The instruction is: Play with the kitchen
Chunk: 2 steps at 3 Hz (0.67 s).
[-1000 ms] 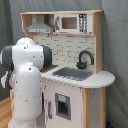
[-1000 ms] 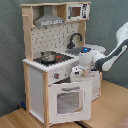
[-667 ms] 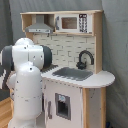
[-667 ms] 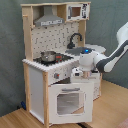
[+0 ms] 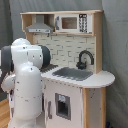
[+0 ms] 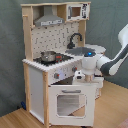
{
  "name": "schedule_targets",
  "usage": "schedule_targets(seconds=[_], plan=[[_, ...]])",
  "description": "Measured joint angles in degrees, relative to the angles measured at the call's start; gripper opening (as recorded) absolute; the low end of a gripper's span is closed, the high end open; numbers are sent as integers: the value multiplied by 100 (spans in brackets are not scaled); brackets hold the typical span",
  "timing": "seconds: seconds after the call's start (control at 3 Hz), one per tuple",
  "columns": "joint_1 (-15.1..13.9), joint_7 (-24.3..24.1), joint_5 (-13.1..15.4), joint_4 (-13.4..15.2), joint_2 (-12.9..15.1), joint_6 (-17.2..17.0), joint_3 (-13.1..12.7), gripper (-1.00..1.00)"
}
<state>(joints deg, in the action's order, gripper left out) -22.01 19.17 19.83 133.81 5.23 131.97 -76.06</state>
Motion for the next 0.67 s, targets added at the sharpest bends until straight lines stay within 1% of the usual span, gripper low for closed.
schedule_targets(seconds=[0.33, 0.67], plan=[[0, -516, 0, 5, -2, 0, -296, -100], [1, -960, 0, 5, -5, -2, -658, -100]])
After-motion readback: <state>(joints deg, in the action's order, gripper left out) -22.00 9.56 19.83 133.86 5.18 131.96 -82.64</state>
